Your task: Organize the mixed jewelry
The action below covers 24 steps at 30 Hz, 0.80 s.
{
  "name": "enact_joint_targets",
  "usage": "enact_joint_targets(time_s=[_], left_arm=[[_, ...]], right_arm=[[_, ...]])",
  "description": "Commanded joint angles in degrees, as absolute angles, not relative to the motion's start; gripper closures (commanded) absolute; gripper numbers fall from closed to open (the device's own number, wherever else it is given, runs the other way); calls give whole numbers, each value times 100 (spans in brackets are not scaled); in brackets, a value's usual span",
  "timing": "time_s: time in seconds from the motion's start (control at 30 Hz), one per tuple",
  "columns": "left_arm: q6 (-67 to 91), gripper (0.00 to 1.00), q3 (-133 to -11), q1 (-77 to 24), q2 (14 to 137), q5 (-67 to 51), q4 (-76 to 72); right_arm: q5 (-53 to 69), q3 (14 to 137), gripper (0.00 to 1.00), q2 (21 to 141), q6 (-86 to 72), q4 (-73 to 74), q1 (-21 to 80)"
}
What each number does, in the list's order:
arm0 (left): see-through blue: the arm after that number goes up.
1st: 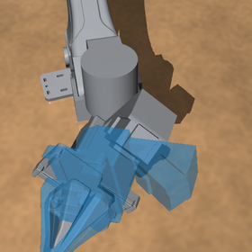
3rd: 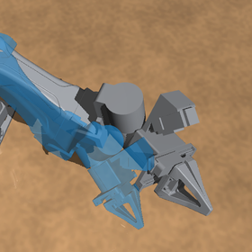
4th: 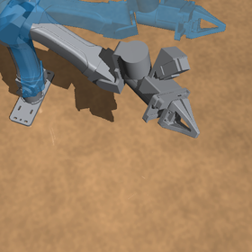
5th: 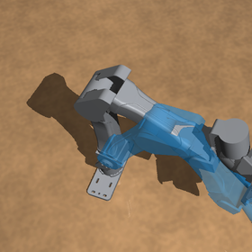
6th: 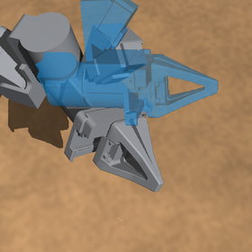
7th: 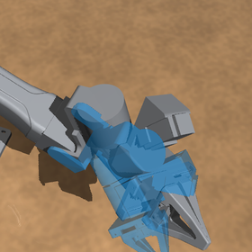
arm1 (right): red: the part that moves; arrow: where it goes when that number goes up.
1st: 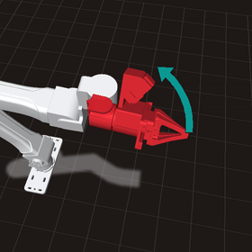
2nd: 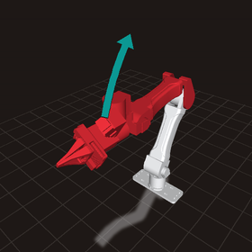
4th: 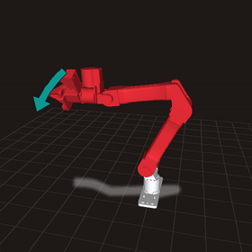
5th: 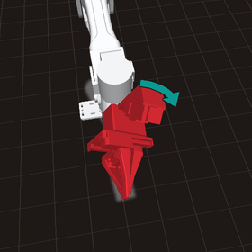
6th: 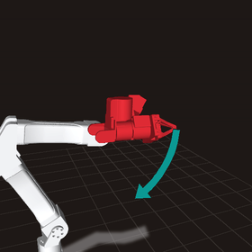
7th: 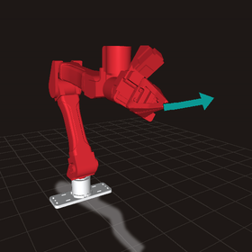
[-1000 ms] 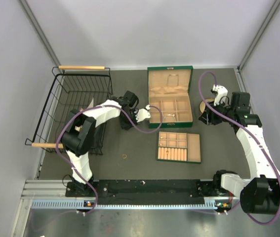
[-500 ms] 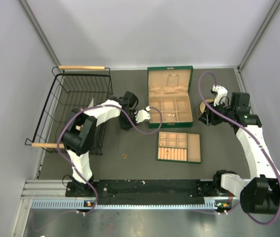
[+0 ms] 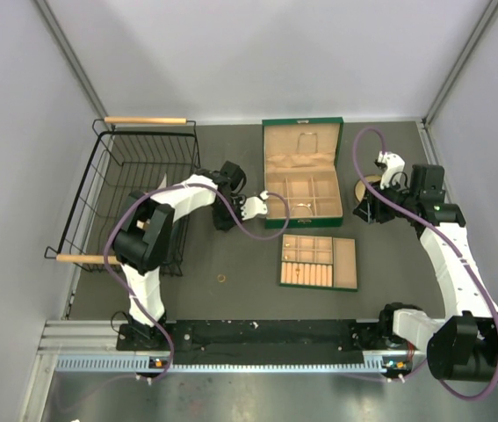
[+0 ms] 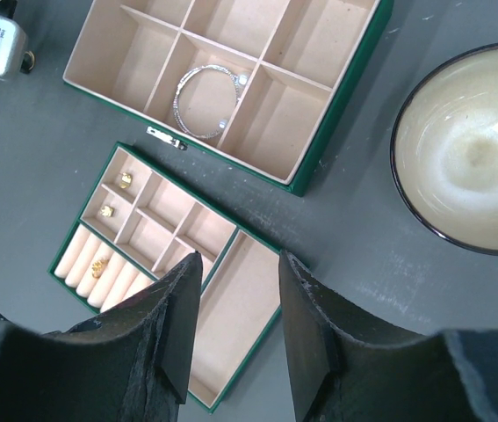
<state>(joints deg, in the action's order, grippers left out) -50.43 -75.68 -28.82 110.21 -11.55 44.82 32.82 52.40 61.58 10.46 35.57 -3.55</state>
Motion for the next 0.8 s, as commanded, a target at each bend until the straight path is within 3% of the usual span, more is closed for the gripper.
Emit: enact_joint_targets(time_s=[0.0,0.43,0.77], left_arm=[[-5230,100,-7602,-2804,11198,-1414,4851],[-5080,100,-7998,-2821,9977,-3066,5466],[-5089,100,-7937,-2997,9484,-4016,5661]], right_arm=[[3366,5273,59,6126,1107,3384,-404],[4007,5396,58,6231,976,3419,-396],[4885,5870,58,6960,783,3454,386]])
